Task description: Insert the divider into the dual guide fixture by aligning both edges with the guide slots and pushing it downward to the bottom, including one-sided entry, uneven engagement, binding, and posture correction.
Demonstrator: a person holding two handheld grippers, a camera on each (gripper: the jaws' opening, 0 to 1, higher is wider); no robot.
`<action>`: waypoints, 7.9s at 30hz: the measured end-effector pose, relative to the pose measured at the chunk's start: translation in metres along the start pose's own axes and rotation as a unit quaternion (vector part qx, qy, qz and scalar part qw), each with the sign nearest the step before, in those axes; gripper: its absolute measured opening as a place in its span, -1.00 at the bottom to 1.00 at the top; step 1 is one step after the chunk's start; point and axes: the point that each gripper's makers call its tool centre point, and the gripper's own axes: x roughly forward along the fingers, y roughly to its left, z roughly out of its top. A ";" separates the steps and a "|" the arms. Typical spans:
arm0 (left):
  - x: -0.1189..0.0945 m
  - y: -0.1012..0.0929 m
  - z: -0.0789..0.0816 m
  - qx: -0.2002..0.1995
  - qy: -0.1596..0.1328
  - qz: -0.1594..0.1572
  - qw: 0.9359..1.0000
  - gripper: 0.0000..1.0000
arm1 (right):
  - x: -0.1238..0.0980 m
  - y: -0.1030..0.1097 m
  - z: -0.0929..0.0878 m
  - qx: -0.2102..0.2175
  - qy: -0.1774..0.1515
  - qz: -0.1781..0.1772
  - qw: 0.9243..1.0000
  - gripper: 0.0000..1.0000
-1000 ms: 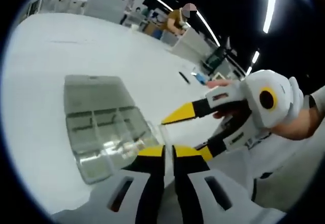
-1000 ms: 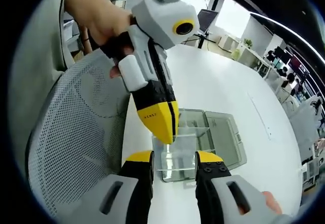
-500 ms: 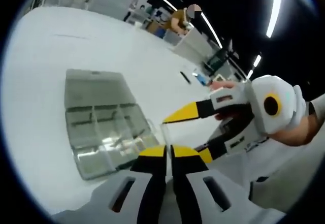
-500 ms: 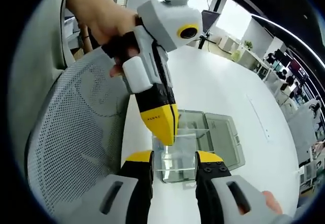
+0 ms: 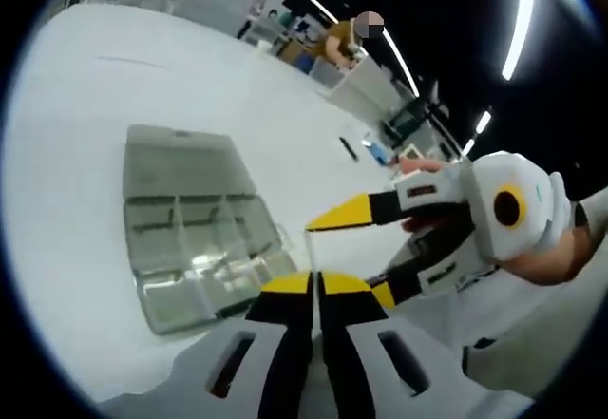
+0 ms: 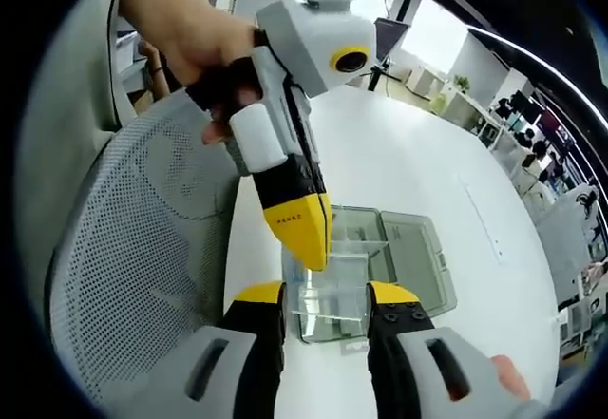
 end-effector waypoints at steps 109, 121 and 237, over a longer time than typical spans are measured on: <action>-0.014 -0.007 -0.008 0.327 0.024 -0.030 0.944 -0.94 | -0.016 0.009 0.025 0.130 0.027 0.201 0.971 -1.00; -0.010 -0.004 -0.016 0.321 0.036 -0.023 0.946 -0.92 | -0.013 0.013 0.024 0.165 0.034 0.206 0.964 -1.00; -0.054 0.034 0.006 0.216 -0.045 0.094 0.971 0.42 | 0.055 -0.035 0.014 0.011 0.129 0.156 0.979 -1.00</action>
